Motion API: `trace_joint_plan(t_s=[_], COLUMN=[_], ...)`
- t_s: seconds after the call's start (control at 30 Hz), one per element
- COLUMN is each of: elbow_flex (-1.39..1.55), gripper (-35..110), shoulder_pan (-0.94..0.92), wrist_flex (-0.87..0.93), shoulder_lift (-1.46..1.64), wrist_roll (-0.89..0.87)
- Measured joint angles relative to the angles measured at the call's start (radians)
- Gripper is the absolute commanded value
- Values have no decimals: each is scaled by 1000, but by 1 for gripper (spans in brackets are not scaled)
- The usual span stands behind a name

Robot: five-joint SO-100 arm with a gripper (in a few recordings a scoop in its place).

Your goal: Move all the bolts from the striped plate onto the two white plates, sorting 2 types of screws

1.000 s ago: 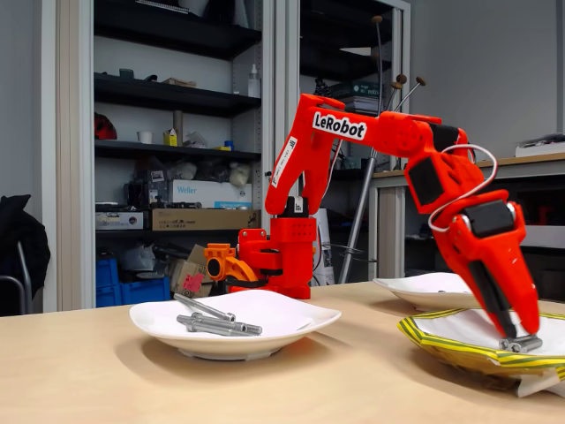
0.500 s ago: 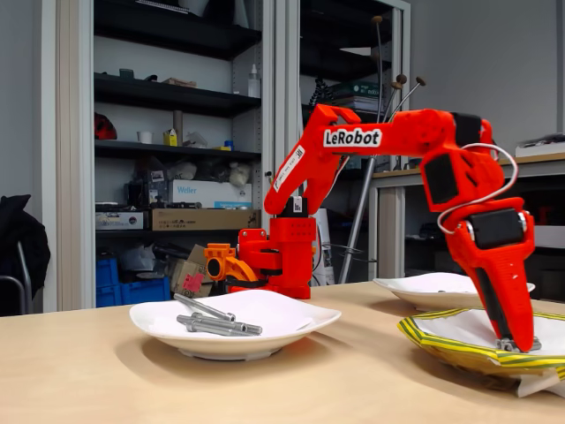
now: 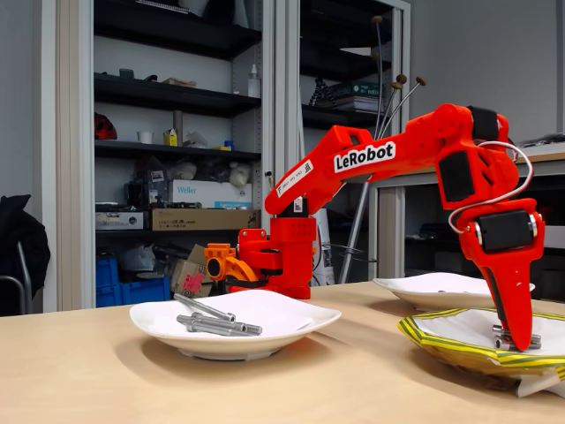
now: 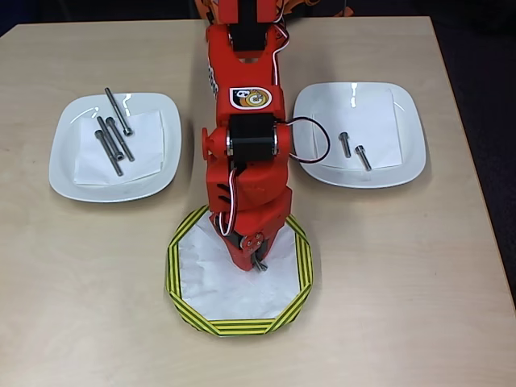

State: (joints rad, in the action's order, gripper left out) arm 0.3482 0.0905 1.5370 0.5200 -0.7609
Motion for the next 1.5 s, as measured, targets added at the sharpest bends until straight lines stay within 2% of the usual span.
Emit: trace_joint_plan(t_s=[0.3,0.57,0.77,0.87,1.0,1.17,1.23,1.33,1.5], elbow_flex=[-58,365,897,1187,1477,1661,1700,1724,1727], gripper=[0,0,0,0,0,1,10,18,21], shoulder_pan=[-5,41,199,311,449,580,598,620,617], wrist_flex=[163,150,26,-91,-210,-296,-328,-390,-472], shoulder_lift=[21,405,864,1086,1272,1367,1378,1384,1384], wrist_roll=[-15,-112,-371,-534,-704,-851,-899,-894,-857])
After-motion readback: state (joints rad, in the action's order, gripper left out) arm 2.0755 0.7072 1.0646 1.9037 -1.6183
